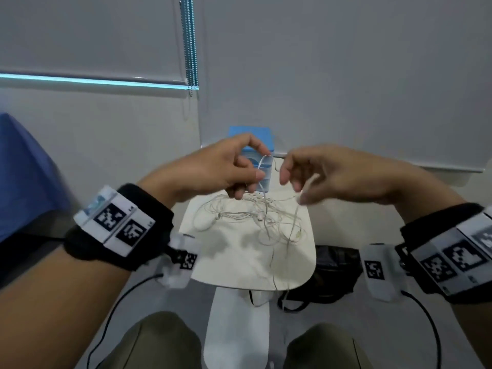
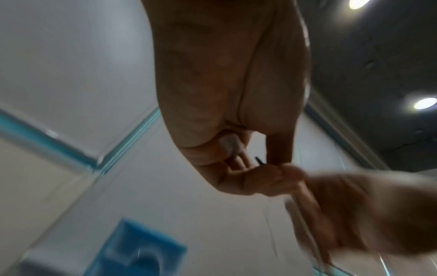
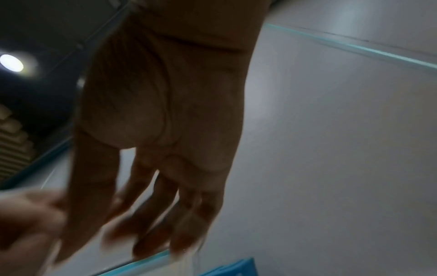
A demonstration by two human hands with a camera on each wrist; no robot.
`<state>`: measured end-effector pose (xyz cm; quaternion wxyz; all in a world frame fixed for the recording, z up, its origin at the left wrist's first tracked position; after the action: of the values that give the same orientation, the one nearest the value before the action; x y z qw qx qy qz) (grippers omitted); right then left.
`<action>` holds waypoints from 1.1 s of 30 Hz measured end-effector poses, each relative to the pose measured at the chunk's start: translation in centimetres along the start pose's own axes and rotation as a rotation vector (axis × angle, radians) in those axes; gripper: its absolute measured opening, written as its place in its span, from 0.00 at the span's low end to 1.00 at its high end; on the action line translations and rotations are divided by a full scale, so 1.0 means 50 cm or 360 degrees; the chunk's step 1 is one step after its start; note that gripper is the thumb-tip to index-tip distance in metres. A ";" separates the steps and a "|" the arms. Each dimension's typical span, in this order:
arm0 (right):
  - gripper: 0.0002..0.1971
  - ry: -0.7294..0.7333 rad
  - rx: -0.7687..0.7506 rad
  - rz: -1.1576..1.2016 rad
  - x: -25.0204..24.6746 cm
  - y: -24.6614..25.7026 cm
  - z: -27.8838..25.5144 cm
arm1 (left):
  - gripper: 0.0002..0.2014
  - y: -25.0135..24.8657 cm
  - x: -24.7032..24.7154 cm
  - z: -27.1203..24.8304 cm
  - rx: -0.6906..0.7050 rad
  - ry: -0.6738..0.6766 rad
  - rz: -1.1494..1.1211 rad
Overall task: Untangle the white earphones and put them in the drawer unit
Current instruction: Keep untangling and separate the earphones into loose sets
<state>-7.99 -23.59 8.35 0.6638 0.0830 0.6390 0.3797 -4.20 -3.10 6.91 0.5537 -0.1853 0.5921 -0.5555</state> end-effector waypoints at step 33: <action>0.19 -0.1265 0.0348 0.1009 0.021 -0.036 0.087 | 0.18 0.053 0.078 -0.026 0.0039 -0.0244 -0.0595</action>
<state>-3.42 -22.57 7.20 0.6951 0.4792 0.3170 0.4322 -5.49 -4.93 2.58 0.4865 -0.3271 0.4967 -0.6400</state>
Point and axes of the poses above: each hand's wrist, its own z-axis towards the middle knuckle, its own x-axis out of the palm, y = z × x, the point moved 4 cm from there along z, towards the middle knuckle, and after that the axes turned 11 degrees about -y, right-handed, at the moved point
